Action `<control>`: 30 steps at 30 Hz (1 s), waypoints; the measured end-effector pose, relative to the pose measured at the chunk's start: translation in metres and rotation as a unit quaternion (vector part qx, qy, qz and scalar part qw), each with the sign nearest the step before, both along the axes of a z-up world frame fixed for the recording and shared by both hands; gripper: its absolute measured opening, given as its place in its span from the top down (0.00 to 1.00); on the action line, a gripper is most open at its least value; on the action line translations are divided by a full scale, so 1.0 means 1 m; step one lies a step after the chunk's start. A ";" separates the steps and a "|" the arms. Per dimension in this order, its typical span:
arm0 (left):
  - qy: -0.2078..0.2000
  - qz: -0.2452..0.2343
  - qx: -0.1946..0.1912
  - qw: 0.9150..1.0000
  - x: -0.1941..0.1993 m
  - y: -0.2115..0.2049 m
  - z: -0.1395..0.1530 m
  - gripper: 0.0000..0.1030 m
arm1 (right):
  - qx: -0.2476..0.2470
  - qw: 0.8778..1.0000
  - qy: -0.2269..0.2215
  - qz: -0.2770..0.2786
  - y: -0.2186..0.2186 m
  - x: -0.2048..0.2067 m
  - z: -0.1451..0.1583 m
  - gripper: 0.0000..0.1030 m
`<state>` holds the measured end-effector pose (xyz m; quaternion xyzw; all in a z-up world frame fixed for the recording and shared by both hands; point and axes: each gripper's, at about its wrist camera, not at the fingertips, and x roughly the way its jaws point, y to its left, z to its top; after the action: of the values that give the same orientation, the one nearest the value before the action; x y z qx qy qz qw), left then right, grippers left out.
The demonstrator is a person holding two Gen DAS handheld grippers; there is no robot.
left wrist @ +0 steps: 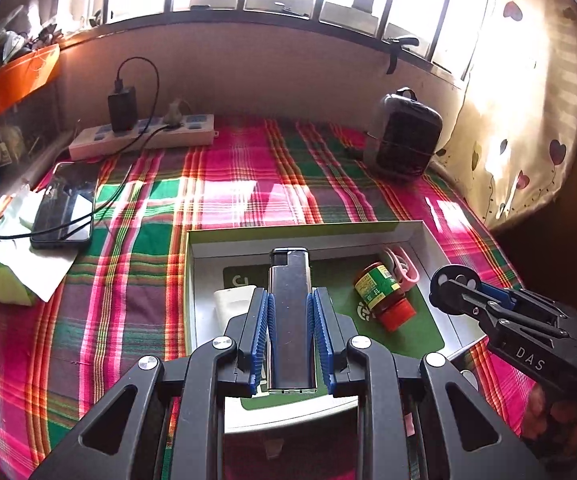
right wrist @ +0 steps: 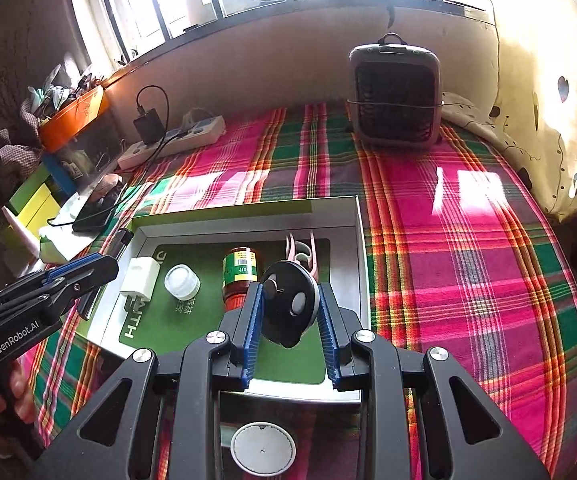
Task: Organize rigid objects
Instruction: 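Lift and carry the black bar with the left gripper while the right carries the disc over the tray, then lower the black bar and black disc into the tray with both grippers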
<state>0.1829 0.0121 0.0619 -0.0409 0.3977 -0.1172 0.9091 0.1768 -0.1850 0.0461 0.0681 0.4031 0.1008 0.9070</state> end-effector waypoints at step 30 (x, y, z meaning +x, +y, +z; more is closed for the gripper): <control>0.006 0.003 0.022 1.000 0.022 -0.010 -0.015 0.79 | -0.014 1.000 0.010 0.001 -0.003 0.019 -0.011 0.73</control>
<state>0.2048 0.0023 0.0474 -0.0225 0.4058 -0.1058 0.9076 0.1961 -0.1884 0.0351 0.0558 0.4133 0.0948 0.9039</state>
